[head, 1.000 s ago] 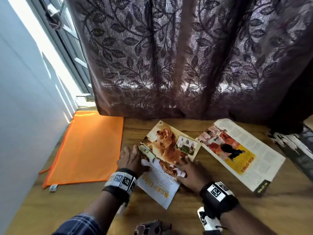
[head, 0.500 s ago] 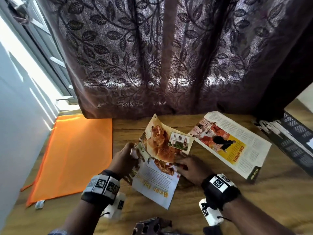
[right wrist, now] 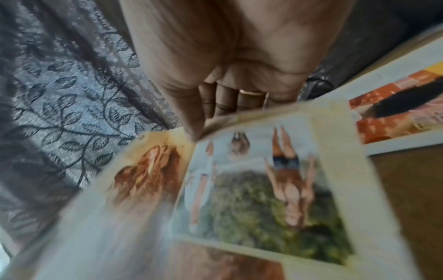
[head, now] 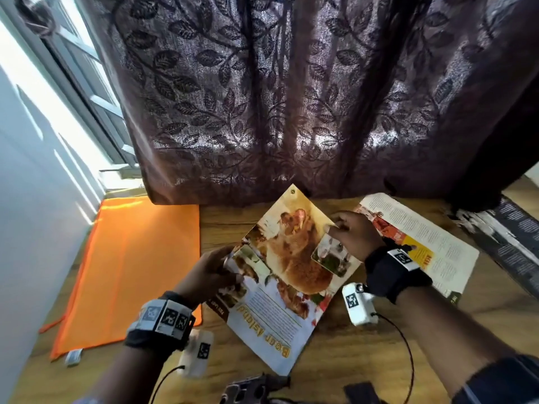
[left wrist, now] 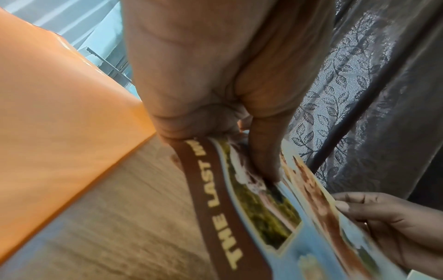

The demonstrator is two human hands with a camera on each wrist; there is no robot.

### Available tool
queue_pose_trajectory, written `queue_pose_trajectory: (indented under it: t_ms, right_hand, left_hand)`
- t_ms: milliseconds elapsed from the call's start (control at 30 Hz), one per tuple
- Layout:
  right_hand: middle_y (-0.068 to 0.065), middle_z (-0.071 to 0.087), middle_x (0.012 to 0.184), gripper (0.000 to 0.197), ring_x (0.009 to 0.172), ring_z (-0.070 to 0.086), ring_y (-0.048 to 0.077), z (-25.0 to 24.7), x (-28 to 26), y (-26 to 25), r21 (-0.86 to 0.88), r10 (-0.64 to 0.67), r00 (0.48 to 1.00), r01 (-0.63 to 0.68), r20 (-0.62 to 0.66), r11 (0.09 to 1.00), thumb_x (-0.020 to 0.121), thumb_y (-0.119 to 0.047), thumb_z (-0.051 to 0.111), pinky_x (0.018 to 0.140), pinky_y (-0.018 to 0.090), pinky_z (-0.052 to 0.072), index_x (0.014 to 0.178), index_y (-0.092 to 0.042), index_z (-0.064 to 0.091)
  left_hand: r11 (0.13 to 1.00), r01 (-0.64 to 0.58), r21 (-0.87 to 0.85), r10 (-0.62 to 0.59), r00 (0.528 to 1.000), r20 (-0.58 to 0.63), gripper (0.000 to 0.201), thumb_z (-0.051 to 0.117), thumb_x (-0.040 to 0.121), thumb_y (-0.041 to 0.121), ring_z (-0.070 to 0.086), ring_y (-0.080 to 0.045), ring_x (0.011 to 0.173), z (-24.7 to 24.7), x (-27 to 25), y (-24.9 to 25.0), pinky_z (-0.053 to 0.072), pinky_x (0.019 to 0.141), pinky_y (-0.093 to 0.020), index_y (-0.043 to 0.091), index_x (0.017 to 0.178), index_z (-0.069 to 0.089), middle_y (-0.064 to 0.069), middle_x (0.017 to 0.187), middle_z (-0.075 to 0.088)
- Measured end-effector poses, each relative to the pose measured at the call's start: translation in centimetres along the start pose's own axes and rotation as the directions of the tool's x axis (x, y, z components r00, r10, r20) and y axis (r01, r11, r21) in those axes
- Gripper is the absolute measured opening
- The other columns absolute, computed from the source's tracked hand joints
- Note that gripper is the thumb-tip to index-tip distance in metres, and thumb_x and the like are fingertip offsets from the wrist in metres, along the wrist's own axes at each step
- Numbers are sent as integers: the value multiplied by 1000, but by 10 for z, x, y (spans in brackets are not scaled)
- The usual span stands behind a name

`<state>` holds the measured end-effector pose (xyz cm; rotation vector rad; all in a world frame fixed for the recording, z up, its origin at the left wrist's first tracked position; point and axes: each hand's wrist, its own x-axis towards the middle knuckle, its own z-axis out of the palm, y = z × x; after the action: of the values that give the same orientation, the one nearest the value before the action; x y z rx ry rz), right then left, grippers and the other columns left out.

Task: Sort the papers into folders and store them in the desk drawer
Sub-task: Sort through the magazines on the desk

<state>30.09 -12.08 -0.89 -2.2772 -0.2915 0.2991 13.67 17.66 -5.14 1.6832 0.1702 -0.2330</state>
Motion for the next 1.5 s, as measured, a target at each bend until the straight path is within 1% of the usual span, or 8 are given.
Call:
queue_pose_trajectory:
  t_ms: [133,300,500,733,1067,1233,1333,1500]
  right_hand:
    - [0,64,74,4,58,57,5,-11,-8,14,134,51,999,-52,13,990,91,-7,67,52,19,48,92,-9,64]
    - [7,73,90,9,82,68,26,-23,-39,52,323,211,974,-173,-86,930,94,-10,62,70,31,53,92,-15,70]
    - [13,76,86,18,79,70,30,-7,-82,73,718,451,893,-316,5,619,93,4,55,80,48,55,103,-3,68]
    - [13,70,114,53,108,64,35,-15,-91,94,714,485,870,-284,-88,640,70,-29,82,98,55,48,119,-18,65]
    - [6,75,91,24,85,69,22,-17,-76,71,408,290,953,-232,-86,883,83,1,73,79,36,54,106,-4,72]
    - [9,73,101,24,91,67,21,-4,-78,88,351,305,952,-276,-29,895,86,-6,73,65,26,45,110,-4,69]
    - [8,74,104,24,98,67,27,4,-85,95,376,330,944,-299,-19,877,87,-10,72,66,28,44,111,-6,69]
    - [11,74,105,20,99,67,29,19,-99,100,483,386,922,-326,-27,813,89,-6,69,72,33,47,109,-7,69]
  left_hand:
    - [995,-64,79,67,997,-35,51,80,74,30,72,-29,95,-6,3,-3,60,77,-41,17,119,62,-9,106,74]
    - [967,-3,-256,-88,935,-343,45,69,90,8,69,-31,86,-1,7,-4,57,75,-45,17,129,51,-14,107,67]
    - [963,148,-225,-178,977,-121,37,73,87,9,73,-22,94,30,8,-2,60,83,-44,18,121,60,-6,107,75]
    - [992,20,126,-19,1000,-16,47,74,77,14,70,-24,102,27,24,12,59,86,-46,19,121,58,-6,117,71]
    - [813,-42,581,137,983,-122,51,78,81,19,65,-21,102,-2,59,50,54,83,-37,13,127,57,-1,118,67]
    - [1000,31,6,-27,936,-352,42,77,83,8,70,-33,95,-3,55,40,60,73,-50,7,118,56,-15,106,71]
    - [922,79,-378,-211,924,-320,35,67,91,6,72,-31,89,7,45,39,60,64,-38,3,123,54,-19,110,70]
    - [871,207,-446,-317,930,-187,30,52,98,1,72,-33,89,26,30,29,59,80,-48,8,126,58,-18,111,72]
